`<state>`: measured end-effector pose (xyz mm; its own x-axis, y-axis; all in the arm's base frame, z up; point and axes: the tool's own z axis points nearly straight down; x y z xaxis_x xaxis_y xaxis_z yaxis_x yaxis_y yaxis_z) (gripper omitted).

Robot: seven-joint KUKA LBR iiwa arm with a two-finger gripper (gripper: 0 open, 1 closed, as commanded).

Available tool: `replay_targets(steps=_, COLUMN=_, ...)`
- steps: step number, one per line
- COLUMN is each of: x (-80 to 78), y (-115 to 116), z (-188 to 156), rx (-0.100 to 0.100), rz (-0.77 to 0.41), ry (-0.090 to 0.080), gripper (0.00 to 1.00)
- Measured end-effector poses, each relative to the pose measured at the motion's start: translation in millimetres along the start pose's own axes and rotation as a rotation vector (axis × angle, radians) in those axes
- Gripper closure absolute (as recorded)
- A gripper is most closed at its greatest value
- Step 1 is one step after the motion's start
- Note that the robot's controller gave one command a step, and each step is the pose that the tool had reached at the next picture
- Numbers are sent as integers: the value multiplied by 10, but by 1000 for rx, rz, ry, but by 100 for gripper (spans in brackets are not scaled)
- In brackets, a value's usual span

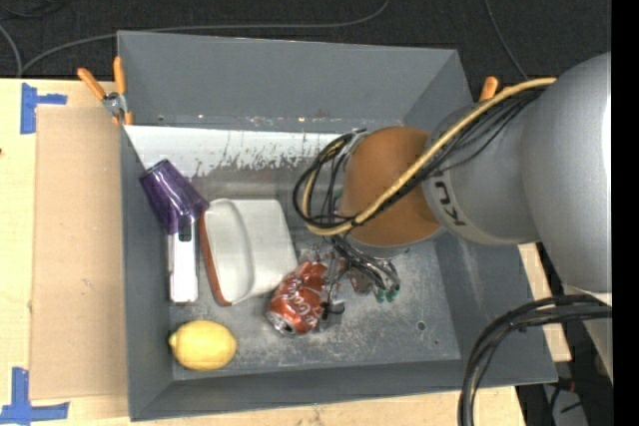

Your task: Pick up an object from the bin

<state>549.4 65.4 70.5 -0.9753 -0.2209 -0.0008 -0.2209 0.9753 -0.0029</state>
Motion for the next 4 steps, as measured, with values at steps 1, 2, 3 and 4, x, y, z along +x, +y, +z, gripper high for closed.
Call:
replay_targets(steps=1, x=34, y=45, z=-3, rx=1, rz=2, ry=-1, gripper=100)
replay_targets(steps=2, x=-438, y=683, z=-300, rx=12, rz=-128, ry=6, gripper=100)
replay_targets(steps=3, x=52, y=74, z=-1160, rx=5, rz=-37, ry=4, gripper=100)
replay_targets(steps=4, x=-363, y=616, z=-1834, rx=2, rz=-190, ry=8, gripper=100)
